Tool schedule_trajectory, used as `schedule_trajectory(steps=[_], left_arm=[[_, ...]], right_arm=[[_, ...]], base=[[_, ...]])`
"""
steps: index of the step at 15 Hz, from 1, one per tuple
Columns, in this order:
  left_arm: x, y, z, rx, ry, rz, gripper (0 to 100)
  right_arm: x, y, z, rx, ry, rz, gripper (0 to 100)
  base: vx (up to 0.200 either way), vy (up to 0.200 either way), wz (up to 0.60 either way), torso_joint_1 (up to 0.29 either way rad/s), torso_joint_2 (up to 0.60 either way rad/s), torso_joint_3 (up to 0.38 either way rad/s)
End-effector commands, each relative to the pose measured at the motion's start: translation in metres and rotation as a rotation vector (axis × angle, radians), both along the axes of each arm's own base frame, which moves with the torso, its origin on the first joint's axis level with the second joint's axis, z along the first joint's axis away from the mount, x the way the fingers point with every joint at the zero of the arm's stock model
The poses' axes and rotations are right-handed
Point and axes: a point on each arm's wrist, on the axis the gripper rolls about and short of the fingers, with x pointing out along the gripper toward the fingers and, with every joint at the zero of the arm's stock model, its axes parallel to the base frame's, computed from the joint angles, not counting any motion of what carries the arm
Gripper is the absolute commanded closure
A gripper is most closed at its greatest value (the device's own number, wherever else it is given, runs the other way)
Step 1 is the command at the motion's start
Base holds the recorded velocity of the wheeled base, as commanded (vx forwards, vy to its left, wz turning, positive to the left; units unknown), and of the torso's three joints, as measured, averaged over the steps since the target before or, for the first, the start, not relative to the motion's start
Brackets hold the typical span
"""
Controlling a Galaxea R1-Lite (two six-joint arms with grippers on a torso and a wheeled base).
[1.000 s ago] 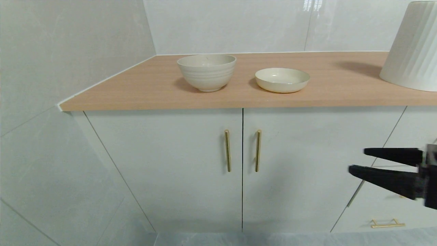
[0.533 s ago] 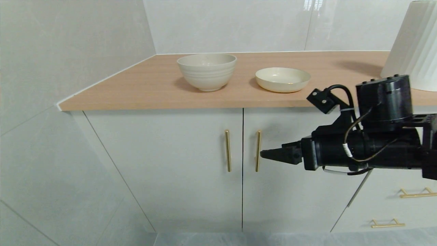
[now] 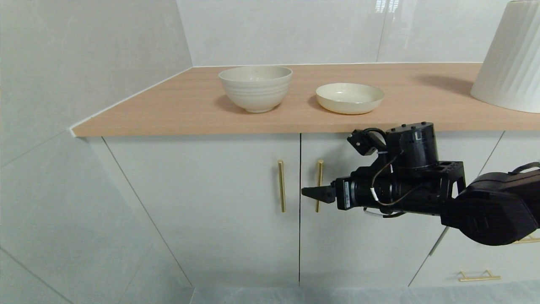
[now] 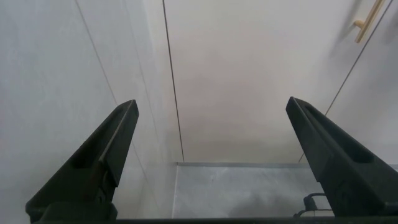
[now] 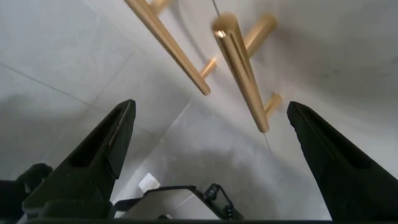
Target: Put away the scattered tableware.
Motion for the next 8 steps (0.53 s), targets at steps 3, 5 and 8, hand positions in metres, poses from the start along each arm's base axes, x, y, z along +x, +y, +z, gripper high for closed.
schedule_trajectory(steps=[3, 5, 8], left_arm=[[0.0, 0.0, 0.0, 0.0, 0.0, 0.0, 0], [0.0, 0.0, 0.0, 0.0, 0.0, 0.0, 0], [0.0, 0.0, 0.0, 0.0, 0.0, 0.0, 0]], right_arm=[[0.007, 0.012, -0.009, 0.059, -0.009, -0.01, 0], [0.01, 0.016, -0.013, 0.072, -0.02, -0.031, 0], [0.006, 0.023, -0.011, 0.103, -0.019, -0.02, 0]], base=[[0.0, 0.0, 0.0, 0.0, 0.0, 0.0], [0.0, 0.0, 0.0, 0.0, 0.0, 0.0], [0.0, 0.0, 0.0, 0.0, 0.0, 0.0]])
